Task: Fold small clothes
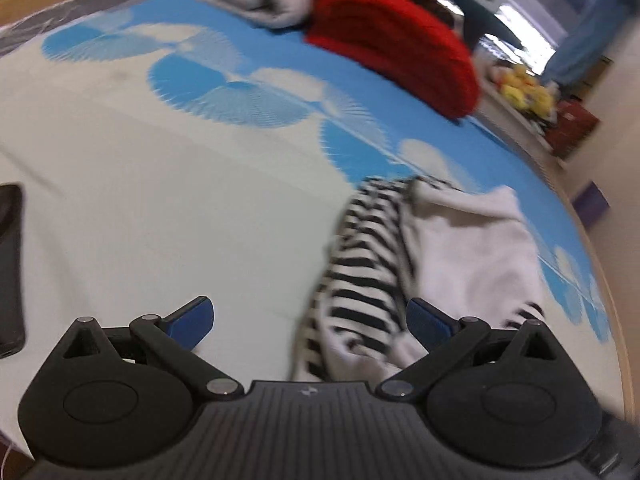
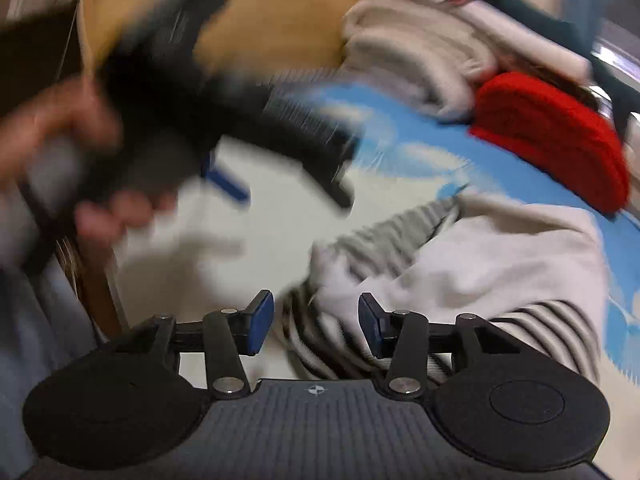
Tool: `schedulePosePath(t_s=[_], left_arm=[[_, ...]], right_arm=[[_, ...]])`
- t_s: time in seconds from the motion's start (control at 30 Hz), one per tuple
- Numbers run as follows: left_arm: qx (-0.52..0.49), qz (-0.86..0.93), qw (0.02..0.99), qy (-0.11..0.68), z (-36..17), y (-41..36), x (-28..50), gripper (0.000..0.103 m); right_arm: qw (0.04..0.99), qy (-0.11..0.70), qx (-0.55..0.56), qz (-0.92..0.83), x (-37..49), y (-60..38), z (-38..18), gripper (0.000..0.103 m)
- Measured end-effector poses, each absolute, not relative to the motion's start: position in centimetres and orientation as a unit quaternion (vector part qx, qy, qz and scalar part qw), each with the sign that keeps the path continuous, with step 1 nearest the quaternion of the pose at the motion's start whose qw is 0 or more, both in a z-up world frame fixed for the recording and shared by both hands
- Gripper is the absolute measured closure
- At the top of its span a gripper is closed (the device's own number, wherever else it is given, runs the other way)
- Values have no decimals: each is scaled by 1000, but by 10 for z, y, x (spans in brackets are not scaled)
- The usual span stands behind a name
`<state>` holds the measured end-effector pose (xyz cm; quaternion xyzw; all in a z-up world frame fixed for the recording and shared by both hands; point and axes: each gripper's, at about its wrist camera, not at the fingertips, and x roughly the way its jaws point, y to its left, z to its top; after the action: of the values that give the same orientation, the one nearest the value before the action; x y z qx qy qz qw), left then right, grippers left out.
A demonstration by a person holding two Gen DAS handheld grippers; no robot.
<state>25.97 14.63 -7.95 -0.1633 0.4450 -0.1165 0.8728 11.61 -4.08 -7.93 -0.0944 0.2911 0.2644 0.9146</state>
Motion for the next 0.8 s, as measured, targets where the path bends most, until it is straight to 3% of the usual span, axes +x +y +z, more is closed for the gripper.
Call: schedulePosePath(t_s=[0.07,0.13,0.2,0.3,0.4,0.47,0.5,0.57,0.63,0.7,0.8], left_arm=[[-150,-135,875,440,-77,134,257,0],[-139,-151,874,440,-77,120,256,0],[-126,-151,870,453,-82,105,257,0],[-108,-132,858,484,-96,89,260,0],[-112,-116,852,498,-99,85,253,0],[-130,-96,855,493,-96,88,242,0],[-144,-94,855,489,-96,92,236,0],[-186,-106,844,492,-96,95,224,0],[-237,-129,821,502,-101,93,216,1],[-265,-138,805,513,-107,84,212,1],[-263,-136,792,533,-119,69,216,1]], right_arm=[[936,267,-84,214,110,-64,-61,58],[948,260,-111,148,115,-82,-60,70],[939,300,-137,103,127,-92,-76,73],[901,391,-119,147,138,-92,-127,75],[890,378,-170,191,120,-63,-141,86],[889,381,-134,219,117,-66,-125,86],[890,381,-109,227,117,-75,-115,85],[899,366,-72,231,114,-99,-86,71],[915,343,-54,208,117,-132,-60,39],[929,327,-53,167,137,-173,-43,33],[939,313,-83,114,192,-213,-34,33]])
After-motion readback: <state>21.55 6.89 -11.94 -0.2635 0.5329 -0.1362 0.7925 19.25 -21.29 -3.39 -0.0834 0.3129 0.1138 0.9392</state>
